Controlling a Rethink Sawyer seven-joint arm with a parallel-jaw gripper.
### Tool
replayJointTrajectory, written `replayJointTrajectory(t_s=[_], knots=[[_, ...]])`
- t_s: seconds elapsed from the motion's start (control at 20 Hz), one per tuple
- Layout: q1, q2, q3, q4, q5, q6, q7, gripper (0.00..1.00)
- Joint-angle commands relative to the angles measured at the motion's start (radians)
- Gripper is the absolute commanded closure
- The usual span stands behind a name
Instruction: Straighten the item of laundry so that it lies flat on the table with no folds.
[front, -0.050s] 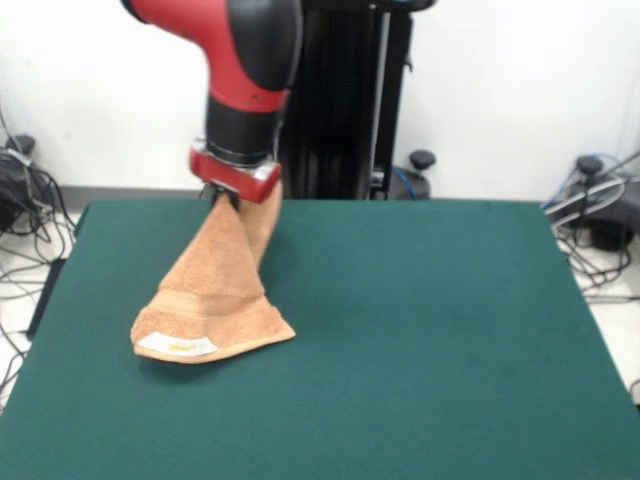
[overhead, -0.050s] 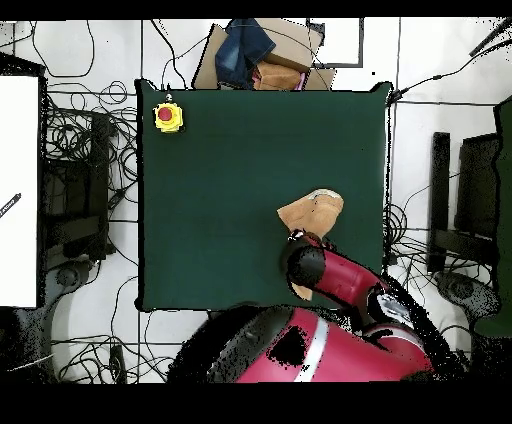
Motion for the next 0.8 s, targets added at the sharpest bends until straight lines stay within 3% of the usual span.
replayJointTrajectory(t_s=[0.05,0.25,0.65,0.8], knots=[[0.073,0.050,0.044,-0.054,0.080,0.016,0.212,1.00],[0.091,0.052,0.042,-0.059,0.105,0.016,0.213,1.00],[0.044,0.022,0.081,-0.050,0.099,0.055,0.184,1.00],[0.097,-0.009,0.068,-0.052,0.159,0.143,0.221,1.00]])
